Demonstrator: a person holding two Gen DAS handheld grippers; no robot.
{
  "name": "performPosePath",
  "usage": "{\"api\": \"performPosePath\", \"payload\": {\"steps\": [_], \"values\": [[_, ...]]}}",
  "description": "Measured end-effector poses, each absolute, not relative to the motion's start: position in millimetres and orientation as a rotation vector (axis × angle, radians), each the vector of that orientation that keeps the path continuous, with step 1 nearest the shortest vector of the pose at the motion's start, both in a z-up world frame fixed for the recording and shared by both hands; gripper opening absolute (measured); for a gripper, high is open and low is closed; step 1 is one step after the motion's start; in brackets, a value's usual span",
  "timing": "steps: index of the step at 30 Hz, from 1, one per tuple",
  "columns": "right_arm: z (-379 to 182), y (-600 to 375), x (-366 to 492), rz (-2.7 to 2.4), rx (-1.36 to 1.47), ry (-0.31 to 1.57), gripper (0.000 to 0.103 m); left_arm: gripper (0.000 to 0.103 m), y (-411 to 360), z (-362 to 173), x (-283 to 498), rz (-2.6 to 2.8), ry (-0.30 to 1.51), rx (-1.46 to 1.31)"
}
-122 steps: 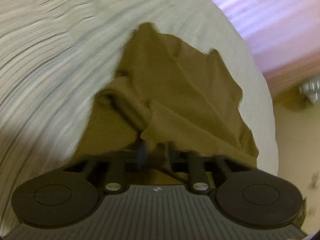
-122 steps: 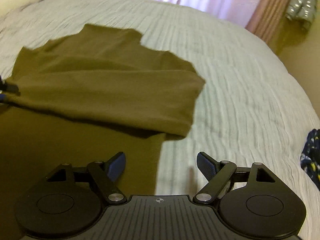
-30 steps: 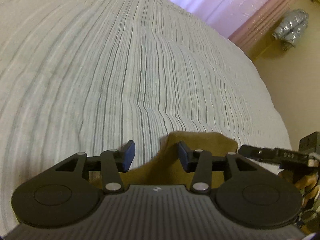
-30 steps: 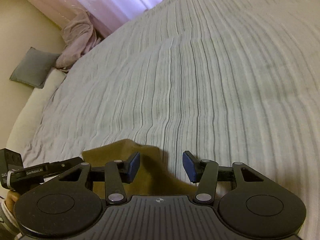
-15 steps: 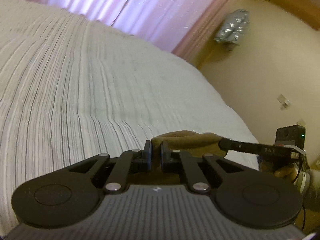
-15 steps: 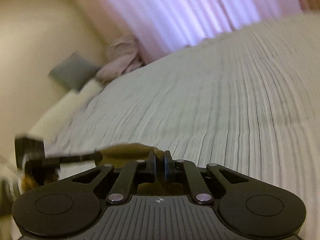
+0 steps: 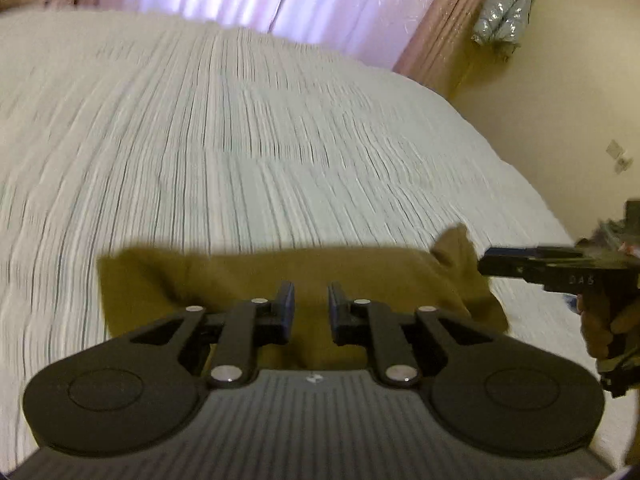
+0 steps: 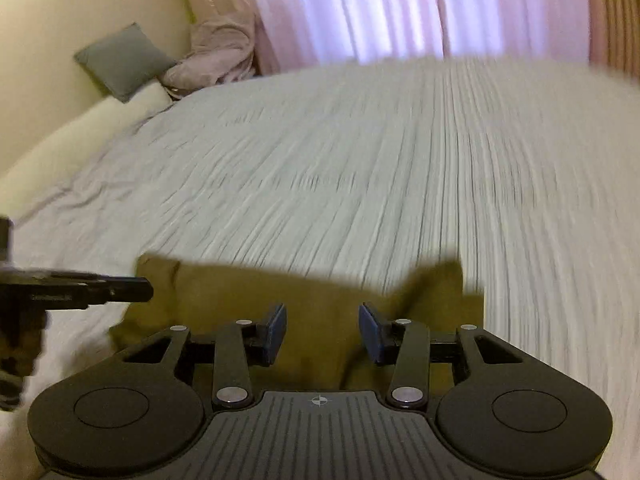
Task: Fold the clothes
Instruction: 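Lay the folded shirt flat with both grippers and release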
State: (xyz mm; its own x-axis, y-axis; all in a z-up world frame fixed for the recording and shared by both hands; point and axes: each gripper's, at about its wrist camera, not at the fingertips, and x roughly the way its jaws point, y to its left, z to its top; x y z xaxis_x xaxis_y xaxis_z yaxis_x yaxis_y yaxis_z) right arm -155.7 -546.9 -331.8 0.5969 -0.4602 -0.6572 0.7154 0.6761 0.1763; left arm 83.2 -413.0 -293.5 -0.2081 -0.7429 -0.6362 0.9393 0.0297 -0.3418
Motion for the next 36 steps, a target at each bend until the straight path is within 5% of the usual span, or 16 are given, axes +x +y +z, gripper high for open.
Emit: {"api": "performPosePath", "payload": {"steps": [2,6,10,14,20,25,31,36], "values": [[-339,-552,-136,-0.73,0.333,0.633,0.044,0.025,-434,-295,72,-1.576,0.803,0.346],[-391,-573,-126,-0.832,0.205,0.811,0.044,0.025,-449,-327,75,-1.491,0.75,0.472],[-412,-568,-175,-0.871,0.429,0.744,0.044,0.003,-436,-359,118,-1.377,0.854,0.397],[-394,-555,-189,-0.933,0.495,0.705,0.044,0.003,-424,-352,133,-1.37,0.866,0.33],[-378,-548,-167,-0.965,0.47,0.649,0.044,0.028,-423,-332,119,-1.411,0.818,0.269],[-391,-530,-154,-0.999,0.469,0.79,0.044,0.025,-413,-339,128,-1.241,0.904,0.343],[-366,-438,-170,-0.981,0.565,0.74,0.044,0.026,-343,-321,93,-1.366,0.975,0.326],[-385,-361,-193,-1.016,0.591,0.935,0.044,0.024,-269,-339,58,-1.346,1.099,0.4]]}}
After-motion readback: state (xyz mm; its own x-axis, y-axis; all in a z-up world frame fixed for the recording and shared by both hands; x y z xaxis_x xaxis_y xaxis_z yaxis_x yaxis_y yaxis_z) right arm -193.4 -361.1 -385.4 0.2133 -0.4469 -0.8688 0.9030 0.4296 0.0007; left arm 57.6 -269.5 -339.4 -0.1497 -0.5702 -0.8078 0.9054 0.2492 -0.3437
